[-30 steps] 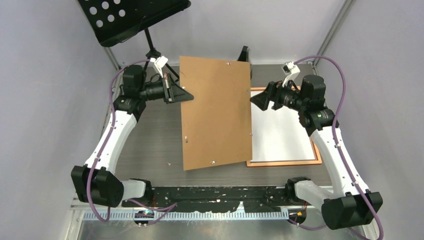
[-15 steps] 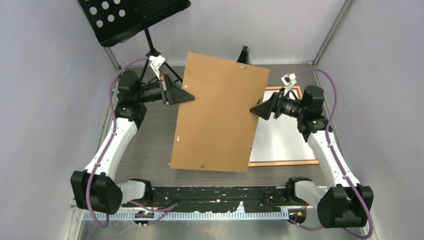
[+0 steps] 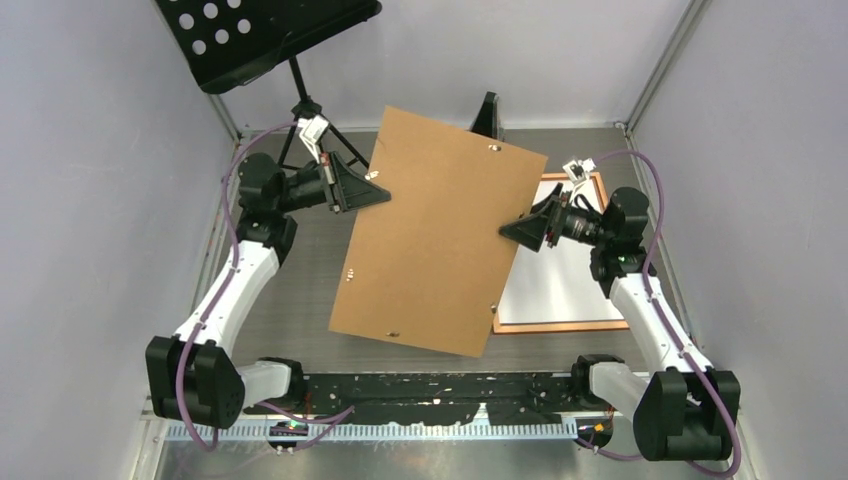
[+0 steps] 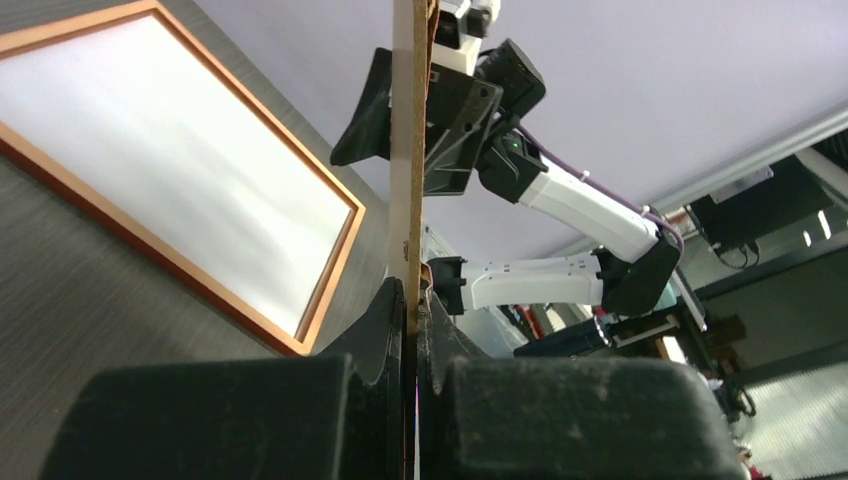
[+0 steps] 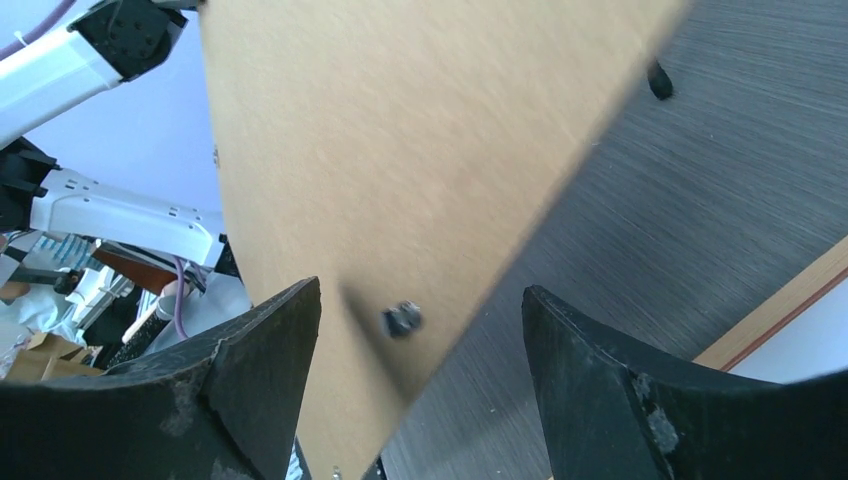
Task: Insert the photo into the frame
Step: Turn over the photo frame item.
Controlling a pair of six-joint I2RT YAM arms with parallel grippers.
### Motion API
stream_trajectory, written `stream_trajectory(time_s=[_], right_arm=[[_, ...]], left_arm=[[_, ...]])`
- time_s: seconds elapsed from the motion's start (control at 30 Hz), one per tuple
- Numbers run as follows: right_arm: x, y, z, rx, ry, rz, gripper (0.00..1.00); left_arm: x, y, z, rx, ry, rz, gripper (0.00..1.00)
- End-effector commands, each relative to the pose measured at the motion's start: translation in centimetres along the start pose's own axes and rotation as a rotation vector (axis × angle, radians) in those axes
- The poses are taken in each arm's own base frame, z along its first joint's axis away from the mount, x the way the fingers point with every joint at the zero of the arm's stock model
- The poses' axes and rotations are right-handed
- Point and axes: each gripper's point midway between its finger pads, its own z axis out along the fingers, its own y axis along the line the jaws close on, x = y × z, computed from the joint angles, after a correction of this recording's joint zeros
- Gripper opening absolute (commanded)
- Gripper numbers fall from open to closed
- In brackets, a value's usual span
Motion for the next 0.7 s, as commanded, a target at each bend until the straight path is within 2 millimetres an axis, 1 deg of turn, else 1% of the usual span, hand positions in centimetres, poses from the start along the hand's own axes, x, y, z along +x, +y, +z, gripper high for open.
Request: stream_trajectory(time_s=[0.0, 0.1, 0.27, 0.43, 0.53, 0.67], right_arm=[[-1.3, 1.4, 0.1, -0.056, -0.041, -0.059, 0.80], [-1.4, 1.6, 0.3, -0.069, -0.049, -0.046, 0.80], [-1.1, 0.9, 0.4, -0.056, -0.049, -0.023, 0.79], [-0.6, -0.3, 0.7, -0.037, -0.046, 0.007, 0.79], [-0.7, -0.5, 0.9, -0.041, -0.050, 0.026, 0.77], [-0.6, -1.2, 1.2, -0.043, -0.052, 0.050, 0.76]], left_arm=[[-1.3, 0.3, 0.2, -0.037, -0.096, -0.025, 0.00], [-1.4, 1.6, 0.3, -0.062, -0.123, -0.080, 0.00], [-2.1, 3.2, 0.9, -0.065, -0.153, -0.172, 0.00], [-2.9, 4.4, 1.5, -0.039, -0.174, -0.242, 0.00], [-3.3, 5.0, 1.6, -0.036, -0.196, -0.272, 0.00], [-4.1, 5.3, 2.0, -0.005, -0.209, -0.297, 0.00]])
